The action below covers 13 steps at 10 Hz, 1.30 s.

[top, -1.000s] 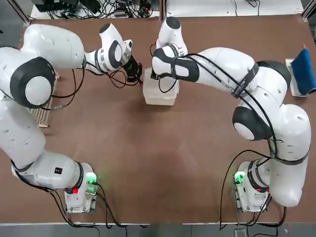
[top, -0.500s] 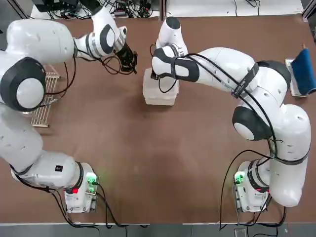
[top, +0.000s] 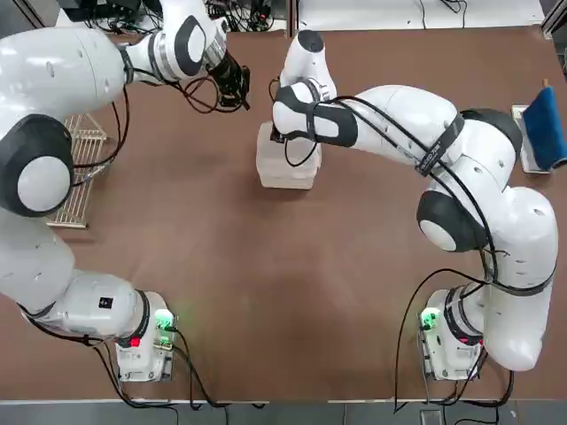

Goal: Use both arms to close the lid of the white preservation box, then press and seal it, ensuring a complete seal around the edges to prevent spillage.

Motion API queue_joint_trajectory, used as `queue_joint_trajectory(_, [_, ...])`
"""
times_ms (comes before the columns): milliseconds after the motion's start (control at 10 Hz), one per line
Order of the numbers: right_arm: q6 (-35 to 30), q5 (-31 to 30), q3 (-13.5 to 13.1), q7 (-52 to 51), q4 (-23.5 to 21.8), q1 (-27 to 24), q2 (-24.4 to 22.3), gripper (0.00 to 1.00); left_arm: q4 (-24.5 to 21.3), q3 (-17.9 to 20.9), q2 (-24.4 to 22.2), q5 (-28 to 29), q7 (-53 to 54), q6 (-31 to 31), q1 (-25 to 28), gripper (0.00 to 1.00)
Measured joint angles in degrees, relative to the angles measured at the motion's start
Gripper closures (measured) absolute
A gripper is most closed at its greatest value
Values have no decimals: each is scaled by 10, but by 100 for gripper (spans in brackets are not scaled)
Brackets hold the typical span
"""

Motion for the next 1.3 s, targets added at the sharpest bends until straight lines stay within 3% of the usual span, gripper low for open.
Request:
queue_joint_trajectory(200, [-27,1,-4,-2,6,-1,0,98,1,-1,1,3,-6,0,-5,99])
queue_joint_trajectory(500, [-146,1,-21,-48,20,-26,-28,98,9,-2,10,23,-32,0,-21,99])
queue_joint_trajectory(800, [-295,1,-106,-181,13,-43,-76,98,48,-2,40,51,-93,0,-56,99])
queue_joint_trajectory(1000, [-311,17,-140,-294,-42,-53,-79,98,90,-3,76,98,-164,0,-88,99])
queue_joint_trajectory(1300, [-259,100,-145,-418,-147,-66,-75,98,160,-3,136,123,-225,5,-137,99])
